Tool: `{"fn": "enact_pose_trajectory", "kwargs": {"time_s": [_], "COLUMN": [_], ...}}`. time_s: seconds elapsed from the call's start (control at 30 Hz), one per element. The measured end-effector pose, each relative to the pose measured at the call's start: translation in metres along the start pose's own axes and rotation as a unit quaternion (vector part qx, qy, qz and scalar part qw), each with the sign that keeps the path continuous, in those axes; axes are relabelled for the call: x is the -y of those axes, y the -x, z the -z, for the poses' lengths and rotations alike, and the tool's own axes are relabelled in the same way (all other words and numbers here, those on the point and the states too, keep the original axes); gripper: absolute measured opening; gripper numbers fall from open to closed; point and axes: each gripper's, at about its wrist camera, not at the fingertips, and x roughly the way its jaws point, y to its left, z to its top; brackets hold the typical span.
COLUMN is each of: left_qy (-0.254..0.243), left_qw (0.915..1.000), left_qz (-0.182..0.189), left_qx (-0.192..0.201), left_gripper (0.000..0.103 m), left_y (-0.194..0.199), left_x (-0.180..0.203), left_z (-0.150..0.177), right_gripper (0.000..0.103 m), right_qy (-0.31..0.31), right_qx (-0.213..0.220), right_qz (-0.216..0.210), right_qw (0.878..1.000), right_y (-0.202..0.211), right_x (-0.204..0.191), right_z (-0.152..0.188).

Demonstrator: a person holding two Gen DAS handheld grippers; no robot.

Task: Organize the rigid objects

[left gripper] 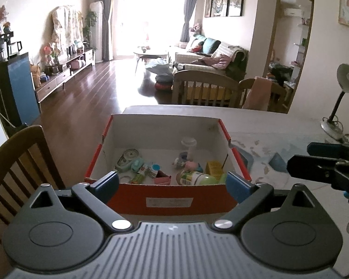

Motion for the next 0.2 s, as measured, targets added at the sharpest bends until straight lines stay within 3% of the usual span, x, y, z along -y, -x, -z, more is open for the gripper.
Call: {"fn": "enact_pose_trajectory", "kwargs": {"time_s": [0.2], "left_qy": [0.005], "left_qw": [0.9999], "left_qz": [0.002], "left_qx": [-0.010], "left_gripper": [0.099], "left_y": [-0.002], "left_x": [0.005], "left_z": [0.001], "right_gripper": [0.103], "right_qy": [-0.014], "right_qx": [0.001], "right_qz": [0.025], "right_qw": [1.000], "right_y": [0.006], "right_x": [0.017], "right_z": [0.006]}}
